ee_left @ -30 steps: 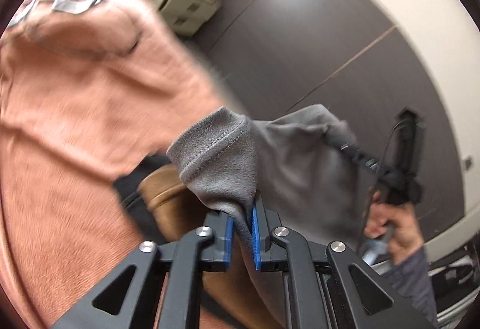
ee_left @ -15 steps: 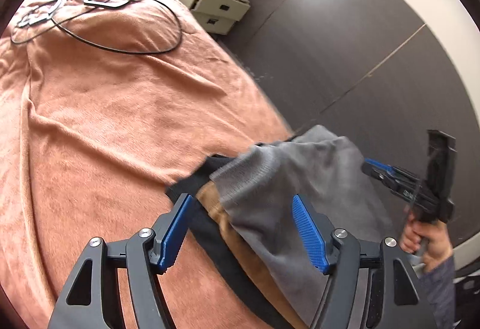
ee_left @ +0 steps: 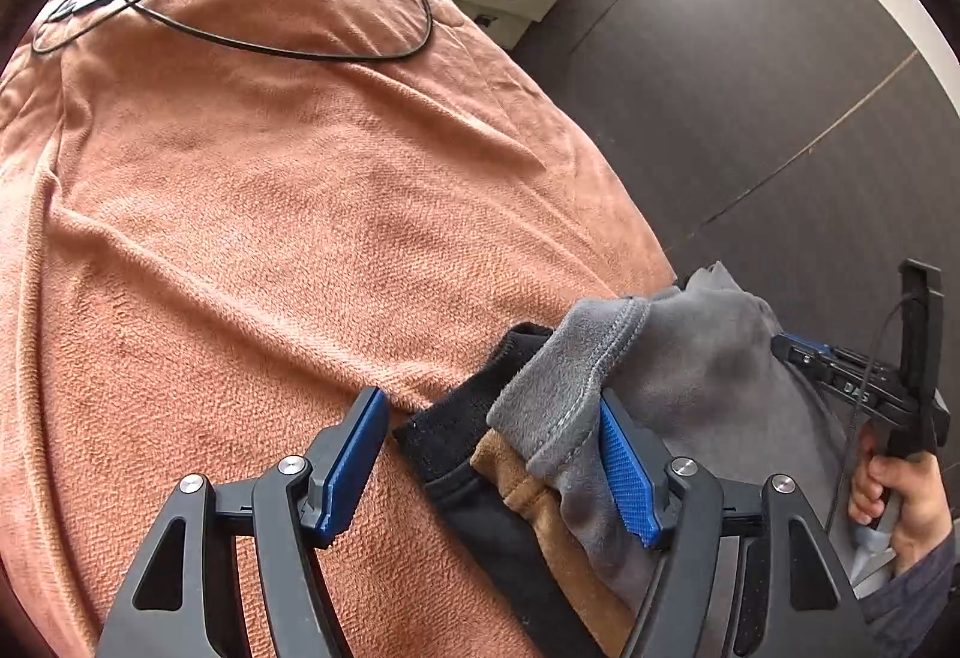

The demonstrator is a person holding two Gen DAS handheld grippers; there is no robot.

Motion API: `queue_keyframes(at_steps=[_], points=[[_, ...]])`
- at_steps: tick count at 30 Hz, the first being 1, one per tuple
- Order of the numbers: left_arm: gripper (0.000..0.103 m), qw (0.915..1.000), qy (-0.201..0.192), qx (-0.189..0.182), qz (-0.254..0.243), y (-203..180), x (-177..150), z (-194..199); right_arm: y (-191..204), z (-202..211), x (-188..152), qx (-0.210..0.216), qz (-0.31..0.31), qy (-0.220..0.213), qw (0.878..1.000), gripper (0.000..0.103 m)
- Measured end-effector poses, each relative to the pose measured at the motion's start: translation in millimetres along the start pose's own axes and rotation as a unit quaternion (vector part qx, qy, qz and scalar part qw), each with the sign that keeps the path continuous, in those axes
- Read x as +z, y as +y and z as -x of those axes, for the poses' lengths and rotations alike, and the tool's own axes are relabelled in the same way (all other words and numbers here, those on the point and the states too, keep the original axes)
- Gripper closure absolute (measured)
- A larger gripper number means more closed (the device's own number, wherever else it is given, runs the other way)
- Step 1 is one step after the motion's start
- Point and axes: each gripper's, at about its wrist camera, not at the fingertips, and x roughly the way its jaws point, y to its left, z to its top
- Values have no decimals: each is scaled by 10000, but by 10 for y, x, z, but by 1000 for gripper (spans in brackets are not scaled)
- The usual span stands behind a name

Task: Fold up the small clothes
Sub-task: 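Open both tools and lay the grey shirt flat on the stack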

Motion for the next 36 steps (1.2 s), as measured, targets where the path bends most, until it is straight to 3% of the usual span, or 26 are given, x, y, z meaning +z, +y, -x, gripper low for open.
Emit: queue_keyframes(at_steps=[2, 8, 12, 18, 21, 25, 30, 34, 36], points=[[32, 9999, -14, 56, -93, -49, 8, 63, -123, 253, -75, 98, -70, -189, 9997, 87], [32, 9997, -214, -14, -99, -91, -40, 286, -367, 829, -551, 402, 63, -434, 9982, 87], [32, 9999, -125, -98, -29, -116, -127, 363, -472, 1017, -909, 483, 107, -424, 9979, 87], [32, 9997, -47, -212, -94, -245, -329, 468, -520, 1098, -1130, 715, 157, -425, 9964, 87], [32, 9995, -9, -274, -146, -341, -425, 498, -521, 1137, -1293, 693, 78, -486, 9964, 87], [32, 9981, 75, -606, -120, -446, -527, 534, -739, 1082, -1497, 535, -510, -632, 9953, 90], [32, 9979, 223, -585, -165, -607, -689, 537, -966, 988, -1715, 336, -1157, -648, 9906, 90], [32, 9975, 285, -569, -312, -756, -853, 556, -1012, 1165, -1807, -19, -1405, -743, 9873, 90], [32, 9970, 342, -598, -363, -817, -945, 558, -923, 1296, -1859, 10, -1460, -883, 9853, 90]])
